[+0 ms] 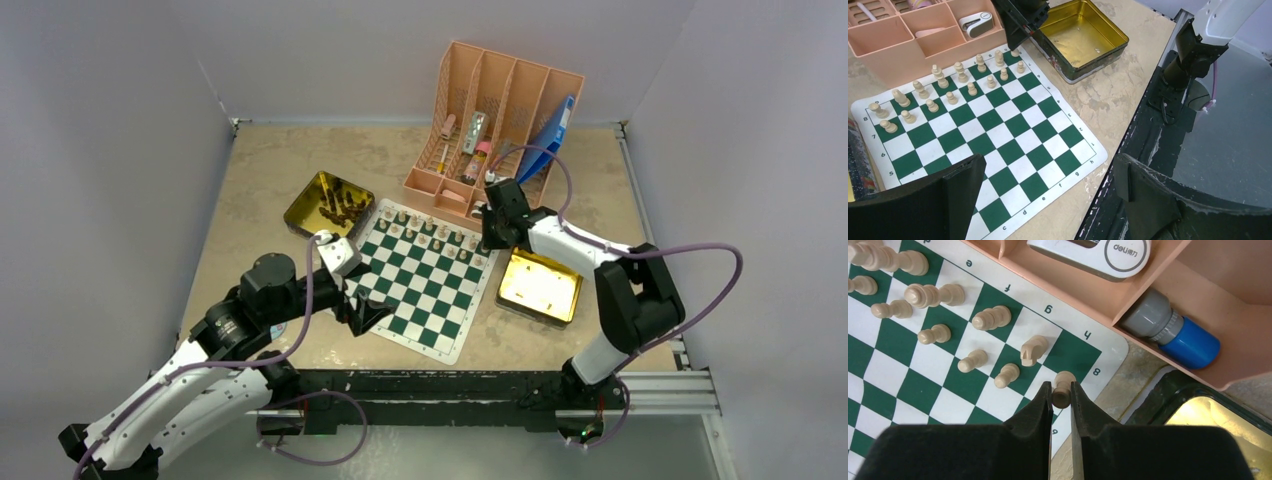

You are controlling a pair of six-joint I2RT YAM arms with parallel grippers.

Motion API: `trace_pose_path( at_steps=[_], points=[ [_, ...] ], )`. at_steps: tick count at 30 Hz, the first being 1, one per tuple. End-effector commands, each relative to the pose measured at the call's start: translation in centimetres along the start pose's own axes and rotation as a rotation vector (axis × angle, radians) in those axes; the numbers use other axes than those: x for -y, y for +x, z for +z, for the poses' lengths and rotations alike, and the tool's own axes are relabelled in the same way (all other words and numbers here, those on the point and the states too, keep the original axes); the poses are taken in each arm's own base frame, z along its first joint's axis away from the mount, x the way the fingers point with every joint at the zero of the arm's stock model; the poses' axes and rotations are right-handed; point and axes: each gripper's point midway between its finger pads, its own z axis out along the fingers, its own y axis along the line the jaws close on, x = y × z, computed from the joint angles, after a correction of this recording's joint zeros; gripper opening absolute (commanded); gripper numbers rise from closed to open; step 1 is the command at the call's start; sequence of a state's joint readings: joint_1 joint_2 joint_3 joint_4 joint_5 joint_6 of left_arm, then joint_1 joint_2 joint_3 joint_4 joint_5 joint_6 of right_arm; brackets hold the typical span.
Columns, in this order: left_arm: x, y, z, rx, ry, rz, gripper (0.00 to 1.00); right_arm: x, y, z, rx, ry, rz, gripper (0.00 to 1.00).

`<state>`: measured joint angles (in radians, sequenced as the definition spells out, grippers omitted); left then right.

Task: Set up the chess pieces on the board
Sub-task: Place the chess piece on the chessboard.

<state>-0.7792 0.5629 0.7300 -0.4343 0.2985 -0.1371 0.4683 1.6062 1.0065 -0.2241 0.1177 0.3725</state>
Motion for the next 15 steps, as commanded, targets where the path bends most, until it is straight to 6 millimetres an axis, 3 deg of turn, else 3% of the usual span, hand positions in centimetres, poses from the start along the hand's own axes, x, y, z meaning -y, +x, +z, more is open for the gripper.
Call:
trace_pose_path(
  at_steps=[1,15],
  points=[
    [0.3,-1.9,-0.2,0.053,0.012,0.035,1.0,-0.2,-0.7,0.4,0.026,-0.017,-0.01,0.05],
    [0.5,-1.8,-0.2,0.056,0.027,0.038,1.0,0.3,-0.6,1.6,0.01,0.003,-0.016,0.07]
  ],
)
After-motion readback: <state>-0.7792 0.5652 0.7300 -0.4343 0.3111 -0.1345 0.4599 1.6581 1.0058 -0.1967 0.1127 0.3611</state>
